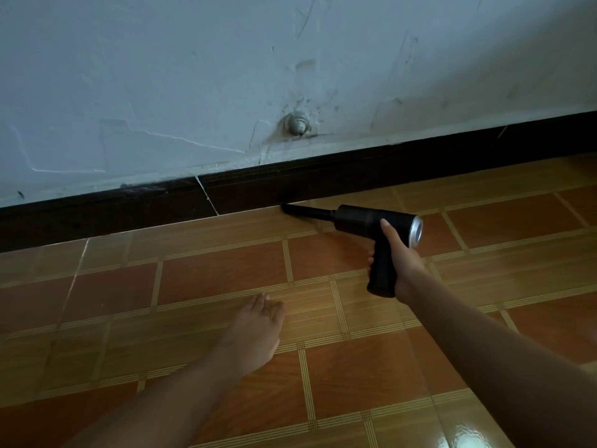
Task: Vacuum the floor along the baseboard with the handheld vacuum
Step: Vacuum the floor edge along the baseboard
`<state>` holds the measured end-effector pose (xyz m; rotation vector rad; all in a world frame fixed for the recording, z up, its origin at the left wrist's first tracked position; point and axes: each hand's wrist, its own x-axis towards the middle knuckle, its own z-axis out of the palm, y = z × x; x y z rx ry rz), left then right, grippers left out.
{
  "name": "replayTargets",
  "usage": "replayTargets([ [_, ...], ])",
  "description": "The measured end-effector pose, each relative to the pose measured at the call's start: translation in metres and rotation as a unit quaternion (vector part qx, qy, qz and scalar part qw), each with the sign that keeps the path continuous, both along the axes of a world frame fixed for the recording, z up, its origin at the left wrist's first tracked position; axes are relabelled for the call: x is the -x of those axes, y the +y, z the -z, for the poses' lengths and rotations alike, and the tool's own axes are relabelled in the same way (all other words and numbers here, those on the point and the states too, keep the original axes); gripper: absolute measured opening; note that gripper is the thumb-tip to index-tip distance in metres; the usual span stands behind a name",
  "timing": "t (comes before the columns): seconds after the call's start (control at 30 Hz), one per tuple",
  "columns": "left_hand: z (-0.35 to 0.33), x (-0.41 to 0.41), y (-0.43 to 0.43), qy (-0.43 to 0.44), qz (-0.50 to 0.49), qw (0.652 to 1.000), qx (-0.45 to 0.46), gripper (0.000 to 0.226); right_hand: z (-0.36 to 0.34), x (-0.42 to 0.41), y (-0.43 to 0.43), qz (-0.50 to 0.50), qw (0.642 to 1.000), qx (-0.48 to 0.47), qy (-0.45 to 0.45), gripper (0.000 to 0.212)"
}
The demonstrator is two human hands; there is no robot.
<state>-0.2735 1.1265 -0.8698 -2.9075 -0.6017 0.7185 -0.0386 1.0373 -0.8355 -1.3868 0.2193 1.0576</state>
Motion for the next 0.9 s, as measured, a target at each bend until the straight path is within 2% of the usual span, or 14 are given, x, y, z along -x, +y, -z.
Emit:
replayTargets([
  [0.2, 0.0, -0.002, -0.001, 0.016, 0.0, 1.0, -0.013, 0.061, -0.002, -0.013, -0.016, 0.021, 1.0, 0.003, -0.006, 0.043],
  [0.43, -0.004, -0.002, -0.003, 0.002, -0.009, 1.0, 0.005, 0.061, -0.003, -0.02, -0.025, 0.031, 0.999, 0.017, -0.008, 0.042],
  [0.6, 0.001, 0.002, 0.0, -0.033, 0.011, 0.999, -0.019, 0.07, -0.003, -0.017, -0.022, 0.028, 0.999, 0.017, -0.004, 0.041],
  [0.9, -0.004, 0.002, -0.001, -0.019, 0.004, 1.0, 0.005, 0.061, -0.002, -0.002, -0.006, 0.004, 1.0, 0.001, 0.01, 0.041],
])
